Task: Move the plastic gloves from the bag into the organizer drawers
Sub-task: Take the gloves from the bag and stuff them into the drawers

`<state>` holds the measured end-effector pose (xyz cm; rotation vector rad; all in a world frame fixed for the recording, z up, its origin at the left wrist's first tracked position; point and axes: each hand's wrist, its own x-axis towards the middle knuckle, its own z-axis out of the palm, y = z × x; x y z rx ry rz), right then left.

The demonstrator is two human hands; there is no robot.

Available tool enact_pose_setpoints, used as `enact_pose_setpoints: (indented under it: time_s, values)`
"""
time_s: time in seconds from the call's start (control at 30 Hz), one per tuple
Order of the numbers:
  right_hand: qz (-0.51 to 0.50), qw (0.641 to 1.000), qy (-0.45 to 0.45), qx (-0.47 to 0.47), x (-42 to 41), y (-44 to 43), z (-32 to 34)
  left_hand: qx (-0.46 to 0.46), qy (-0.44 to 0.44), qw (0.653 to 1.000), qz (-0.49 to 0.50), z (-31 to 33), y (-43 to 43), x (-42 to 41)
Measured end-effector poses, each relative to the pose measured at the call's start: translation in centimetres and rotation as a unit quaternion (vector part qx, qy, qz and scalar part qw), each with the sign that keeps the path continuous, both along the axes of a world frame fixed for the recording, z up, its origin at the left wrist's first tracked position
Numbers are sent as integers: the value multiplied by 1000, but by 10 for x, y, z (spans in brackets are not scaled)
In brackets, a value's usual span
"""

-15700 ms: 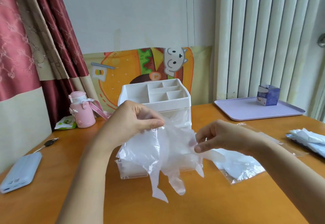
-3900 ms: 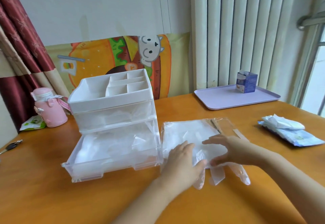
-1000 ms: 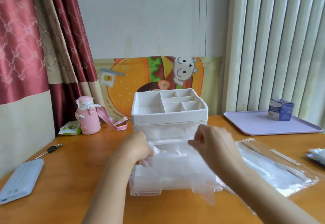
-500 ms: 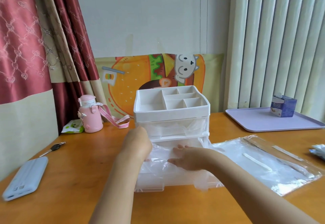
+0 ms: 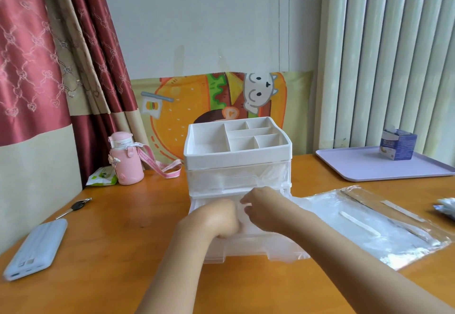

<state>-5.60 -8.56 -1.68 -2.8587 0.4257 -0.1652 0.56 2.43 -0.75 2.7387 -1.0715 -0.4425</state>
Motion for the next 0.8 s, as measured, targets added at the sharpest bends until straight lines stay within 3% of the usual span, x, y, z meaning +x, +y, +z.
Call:
enact_pose_setpoints:
  time_s: [0.07,0.2,0.33,0.47,0.57,0.8]
  values:
    - [9,1000,4,-1,-24,2,9,1,3,1000,6,-3,0,1]
    - [33,992,115,32,-64,9,16,3,-8,1000,28,-2,4,-2]
    - [54,982,182,-4,-63,15,23,1,-42,998,44,1,4,-6]
    - [58,978,200,-25,-33,9,22,-84,-86,992,41,6,3,-6]
    - [53,972,226,-20,-16,7,18,-124,-51,991,8,5,2,-6]
    - [86,981,172,38,-3,10,13,-21,3,999,-31,-7,1,9]
